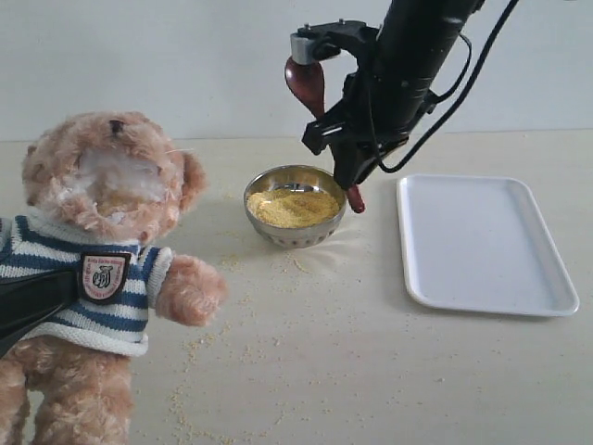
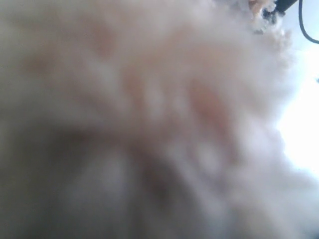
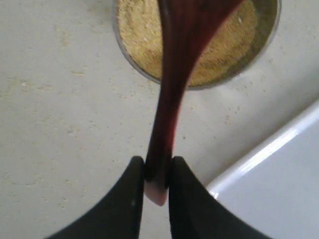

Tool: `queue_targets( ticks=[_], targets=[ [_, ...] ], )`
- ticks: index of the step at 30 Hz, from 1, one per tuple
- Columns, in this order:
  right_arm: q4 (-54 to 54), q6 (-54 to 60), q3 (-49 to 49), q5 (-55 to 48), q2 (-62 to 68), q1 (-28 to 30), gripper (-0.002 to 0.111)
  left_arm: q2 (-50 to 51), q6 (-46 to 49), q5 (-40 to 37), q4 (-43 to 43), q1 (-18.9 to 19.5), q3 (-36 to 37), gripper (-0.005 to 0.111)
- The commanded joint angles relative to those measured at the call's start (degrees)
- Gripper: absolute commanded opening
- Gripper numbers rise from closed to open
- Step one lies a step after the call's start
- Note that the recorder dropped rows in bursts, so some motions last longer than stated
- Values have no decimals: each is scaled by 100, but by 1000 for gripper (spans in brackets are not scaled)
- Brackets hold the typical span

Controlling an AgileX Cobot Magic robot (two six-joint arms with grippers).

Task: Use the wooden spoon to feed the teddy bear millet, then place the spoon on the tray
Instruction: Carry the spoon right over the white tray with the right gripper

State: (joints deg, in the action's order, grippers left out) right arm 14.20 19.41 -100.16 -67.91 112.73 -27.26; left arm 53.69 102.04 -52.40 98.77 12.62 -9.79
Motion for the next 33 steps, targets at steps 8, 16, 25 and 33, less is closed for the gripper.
queue_targets(
  ticks=[8,16,25,33],
  targets=[
    [-411,-432,1931,1633,-1025,898,0,11,4,-129,118,18,-22,5],
    [-118,-561,2290,1851,-1097,1184,0,11,4,-129,118,18,-22,5],
    [-155,-535,2304,2023,-988,1184,0,11,4,-129,118,18,-22,5],
    [-633,-1007,2550,2196,-692,1194,0,11,4,-129,118,18,-22,5]
  ],
)
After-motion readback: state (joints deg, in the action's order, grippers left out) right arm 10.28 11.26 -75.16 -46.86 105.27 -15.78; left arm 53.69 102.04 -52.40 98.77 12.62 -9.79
